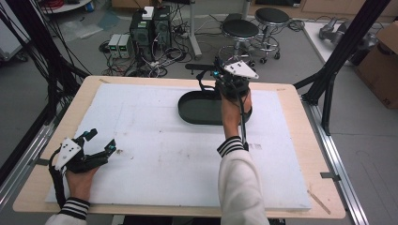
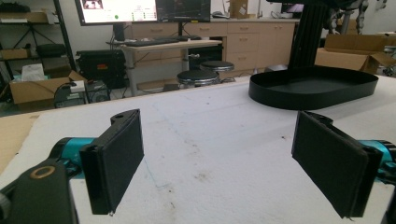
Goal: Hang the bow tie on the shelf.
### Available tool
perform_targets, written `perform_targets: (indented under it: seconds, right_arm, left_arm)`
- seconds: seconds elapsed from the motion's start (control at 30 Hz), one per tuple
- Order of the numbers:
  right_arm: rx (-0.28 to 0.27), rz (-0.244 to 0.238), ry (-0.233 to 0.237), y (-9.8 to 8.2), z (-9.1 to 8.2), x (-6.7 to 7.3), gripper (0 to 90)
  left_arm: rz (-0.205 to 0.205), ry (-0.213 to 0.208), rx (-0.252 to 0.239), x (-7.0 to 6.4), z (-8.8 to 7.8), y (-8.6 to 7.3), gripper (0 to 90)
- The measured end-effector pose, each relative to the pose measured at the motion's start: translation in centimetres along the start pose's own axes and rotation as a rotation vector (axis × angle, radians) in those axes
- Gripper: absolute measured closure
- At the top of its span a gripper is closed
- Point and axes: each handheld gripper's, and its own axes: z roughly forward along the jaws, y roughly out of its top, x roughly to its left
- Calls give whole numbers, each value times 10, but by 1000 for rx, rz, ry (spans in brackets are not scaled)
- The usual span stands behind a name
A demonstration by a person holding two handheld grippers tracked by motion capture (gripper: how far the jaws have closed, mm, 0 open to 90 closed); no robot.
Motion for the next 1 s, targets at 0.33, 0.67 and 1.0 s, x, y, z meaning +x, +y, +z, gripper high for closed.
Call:
perform_targets:
  seconds: [0.33,0.67,1.0]
  right_arm:
    - [-16,-25,-26,8,16,-3,797]
    - [13,-4,-39,-2,28,-13,793]
    - [56,-7,-46,-12,43,-13,791]
  left_arm:
    - [2,-1,0,0,0,0,167]
    - [-1,-1,-1,0,0,0,167]
    - [0,-1,-3,0,0,0,167]
